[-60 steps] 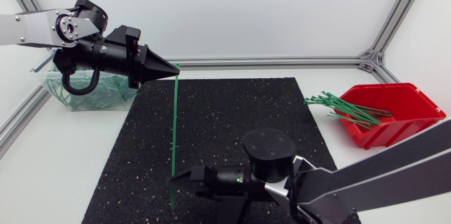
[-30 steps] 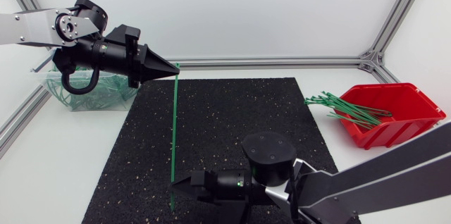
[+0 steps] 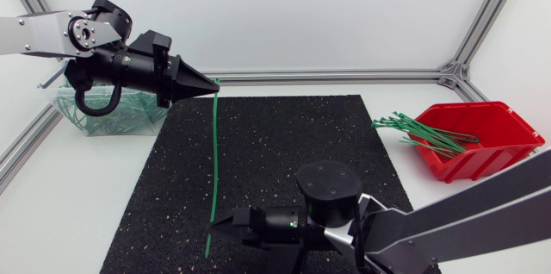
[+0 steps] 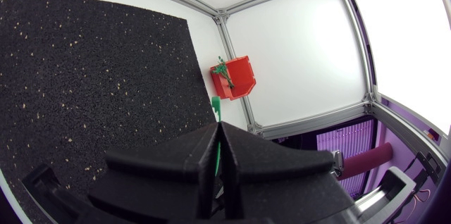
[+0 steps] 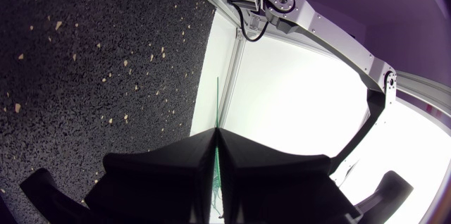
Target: Take a green cable tie from the red box, thread the tail through the head to close it, then place it in the transparent bin on the left.
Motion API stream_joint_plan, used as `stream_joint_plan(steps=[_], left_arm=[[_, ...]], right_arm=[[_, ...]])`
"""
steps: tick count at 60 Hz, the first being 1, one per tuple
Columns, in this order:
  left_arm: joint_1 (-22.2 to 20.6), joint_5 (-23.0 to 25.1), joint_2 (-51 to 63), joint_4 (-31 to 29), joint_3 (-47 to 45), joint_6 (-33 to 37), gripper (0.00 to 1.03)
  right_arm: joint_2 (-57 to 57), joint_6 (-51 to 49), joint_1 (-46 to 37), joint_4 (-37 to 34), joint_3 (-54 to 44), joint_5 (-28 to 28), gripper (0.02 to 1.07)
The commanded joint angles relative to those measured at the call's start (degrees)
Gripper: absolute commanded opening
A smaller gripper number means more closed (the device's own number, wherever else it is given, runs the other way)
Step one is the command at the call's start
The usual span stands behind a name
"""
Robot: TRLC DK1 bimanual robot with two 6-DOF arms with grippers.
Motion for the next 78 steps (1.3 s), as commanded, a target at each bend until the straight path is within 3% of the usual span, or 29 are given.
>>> stream_joint_plan(steps=[1, 30, 43, 50, 61, 78], left_arm=[[-1.14, 0.8, 0.19, -1.06, -1.85, 3.29, 0.04], [-5.09, 1.06, -5.26, 1.66, -9.23, 6.28, 0.04], [-6.15, 0.8, -11.24, 9.31, -14.5, 0.66, 0.04], [-8.08, -2.19, -13.96, 13.79, -18.2, -1.89, 0.04], [-12.12, -6.93, -21.43, 30.32, -26.98, -13.84, 0.04], [-18.27, -15.72, -27.5, 33.74, -31.73, -18.15, 0.04]], right_arm=[[-1.42, 2.95, -0.36, -0.68, 1.26, 1.03, 0.08], [-8.19, 34.59, 1.05, -7.0, 3.28, 9.38, 0.08], [-11.7, 43.74, 1.66, -8.23, 0.29, 11.93, 0.08], [-14.25, 49.36, 2.01, -11.13, -0.5, 13.16, 0.08], [-19.61, 57.71, 3.16, -19.4, -0.68, 14.57, 0.08], [-22.86, 62.02, 4.56, -23.79, -3.93, 17.56, 0.08]])
